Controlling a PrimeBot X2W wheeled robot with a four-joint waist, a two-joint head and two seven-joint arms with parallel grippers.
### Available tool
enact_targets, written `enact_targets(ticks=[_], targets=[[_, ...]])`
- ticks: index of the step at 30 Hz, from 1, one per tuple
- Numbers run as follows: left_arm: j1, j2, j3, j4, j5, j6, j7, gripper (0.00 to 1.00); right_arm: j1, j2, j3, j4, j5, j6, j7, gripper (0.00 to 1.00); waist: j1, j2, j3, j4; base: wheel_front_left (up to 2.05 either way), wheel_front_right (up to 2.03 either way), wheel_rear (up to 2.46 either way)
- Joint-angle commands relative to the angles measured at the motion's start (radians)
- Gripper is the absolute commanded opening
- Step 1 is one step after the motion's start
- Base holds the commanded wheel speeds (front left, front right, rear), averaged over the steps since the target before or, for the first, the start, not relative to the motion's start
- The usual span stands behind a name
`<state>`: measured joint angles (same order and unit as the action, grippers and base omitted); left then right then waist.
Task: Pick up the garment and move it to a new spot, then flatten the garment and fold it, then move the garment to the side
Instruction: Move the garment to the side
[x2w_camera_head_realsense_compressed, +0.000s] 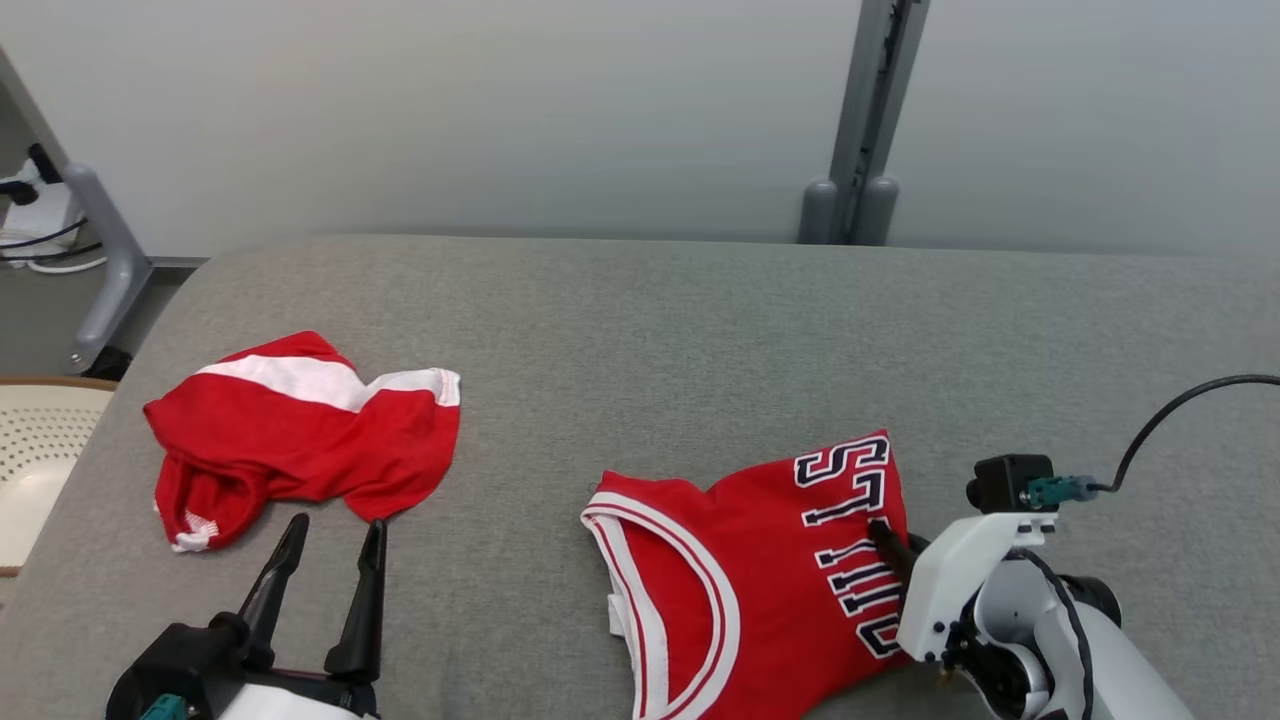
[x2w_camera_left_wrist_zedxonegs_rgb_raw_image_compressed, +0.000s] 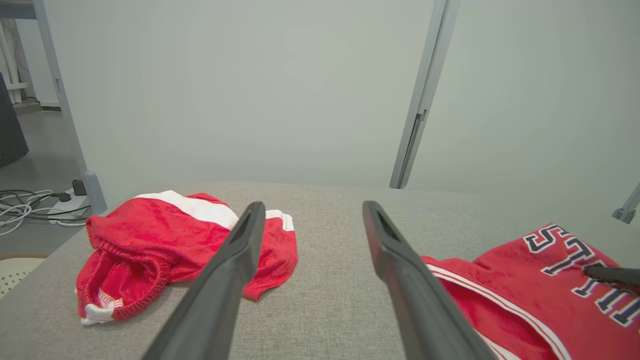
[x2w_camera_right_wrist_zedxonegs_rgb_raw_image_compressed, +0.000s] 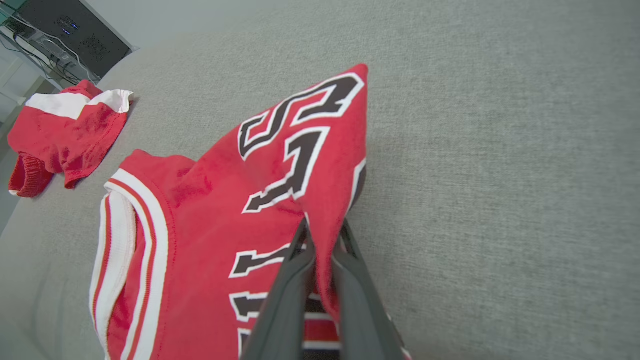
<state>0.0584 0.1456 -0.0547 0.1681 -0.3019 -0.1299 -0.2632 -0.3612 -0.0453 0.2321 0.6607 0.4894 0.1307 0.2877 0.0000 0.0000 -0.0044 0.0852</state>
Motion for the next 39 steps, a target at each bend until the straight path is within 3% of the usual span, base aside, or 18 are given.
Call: enact_targets(ticks=[1,8,23,31,39], targets=[[-0.02,0.006,-0.005,-0.007,-0.01,-0.001,-0.001,1.0,-0.016,-0.01,-0.005,-0.006,-0.011,0.0,-0.01,0.0,0.0,0.0,0.014,-0.032,0.0,0.0,0.0],[-0.065,0.019,-0.071,-0.029,-0.035,-0.001,-0.001,1.0,-0.05,-0.008,-0.039,-0.044,-0.06,0.0,-0.031,0.0,0.0,0.0,0.046,-0.158,0.0,0.0,0.0],[-0.078,0.045,-0.114,-0.067,-0.039,-0.001,-0.001,1.0,-0.04,-0.008,-0.049,-0.123,-0.074,0.0,-0.035,0.0,0.0,0.0,0.091,-0.422,0.0,0.0,0.0],[-0.084,0.061,-0.116,-0.082,-0.036,-0.001,-0.001,1.0,-0.097,-0.008,-0.027,-0.147,-0.117,0.0,-0.018,0.0,0.0,0.0,0.116,-0.468,0.0,0.0,0.0],[-0.106,0.134,-0.132,-0.118,-0.056,-0.001,-0.001,1.0,-0.292,-0.02,-0.039,-0.088,-0.17,0.0,-0.046,0.0,0.0,0.0,0.225,-0.456,0.0,0.0,0.0]])
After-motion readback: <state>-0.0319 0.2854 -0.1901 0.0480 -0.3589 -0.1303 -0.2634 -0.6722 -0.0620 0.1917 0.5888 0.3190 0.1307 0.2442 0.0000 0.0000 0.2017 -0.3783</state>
